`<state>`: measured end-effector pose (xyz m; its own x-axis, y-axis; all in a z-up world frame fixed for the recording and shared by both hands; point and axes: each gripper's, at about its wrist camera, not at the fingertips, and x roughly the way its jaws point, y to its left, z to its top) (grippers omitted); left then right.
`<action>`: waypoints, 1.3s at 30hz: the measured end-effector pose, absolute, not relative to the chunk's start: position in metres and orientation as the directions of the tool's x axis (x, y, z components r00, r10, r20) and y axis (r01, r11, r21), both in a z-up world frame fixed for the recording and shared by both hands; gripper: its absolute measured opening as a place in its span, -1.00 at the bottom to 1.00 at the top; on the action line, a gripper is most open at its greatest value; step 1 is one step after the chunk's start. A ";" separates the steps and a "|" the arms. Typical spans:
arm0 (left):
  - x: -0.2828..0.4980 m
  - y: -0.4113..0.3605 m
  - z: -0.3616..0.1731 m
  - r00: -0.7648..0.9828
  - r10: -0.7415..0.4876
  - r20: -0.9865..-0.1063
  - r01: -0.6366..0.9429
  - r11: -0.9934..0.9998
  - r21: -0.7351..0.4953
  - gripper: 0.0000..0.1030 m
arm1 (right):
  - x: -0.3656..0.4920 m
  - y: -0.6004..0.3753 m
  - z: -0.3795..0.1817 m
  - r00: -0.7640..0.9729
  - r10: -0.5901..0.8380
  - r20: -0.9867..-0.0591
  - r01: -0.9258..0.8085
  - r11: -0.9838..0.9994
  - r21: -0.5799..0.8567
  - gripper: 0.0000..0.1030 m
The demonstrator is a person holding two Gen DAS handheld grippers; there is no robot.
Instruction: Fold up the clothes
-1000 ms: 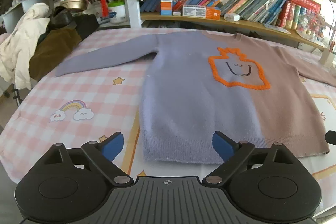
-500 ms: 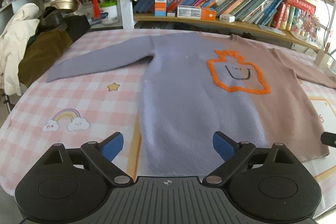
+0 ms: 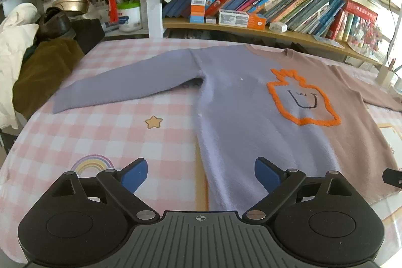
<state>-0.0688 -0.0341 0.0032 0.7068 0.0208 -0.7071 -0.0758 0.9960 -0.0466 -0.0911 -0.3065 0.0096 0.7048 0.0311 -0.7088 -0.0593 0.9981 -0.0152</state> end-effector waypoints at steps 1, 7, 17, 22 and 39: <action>-0.067 -0.031 0.003 0.707 0.015 -0.707 -0.072 0.996 -0.051 0.83 | -0.092 -0.303 0.010 0.706 0.025 -0.708 -0.054 0.998 -0.018 0.99; -0.060 -0.010 0.000 0.707 -0.014 -0.707 -0.051 0.996 -0.071 0.83 | -0.096 -0.285 0.012 0.709 -0.009 -0.705 -0.016 0.999 -0.029 0.99; -0.038 0.054 -0.002 0.731 0.021 -0.682 -0.144 0.982 -0.123 0.83 | -0.100 -0.258 0.014 0.710 -0.067 -0.701 0.021 0.997 -0.074 0.99; -0.031 0.092 -0.014 0.728 0.057 -0.683 -0.228 0.960 -0.164 0.83 | -0.101 -0.246 0.014 0.698 -0.090 -0.710 0.026 0.995 -0.101 0.99; -0.011 0.186 -0.038 0.724 0.227 -0.652 -0.423 0.892 -0.159 0.35 | -0.100 -0.216 0.003 0.637 -0.134 -0.759 0.032 0.989 -0.148 0.99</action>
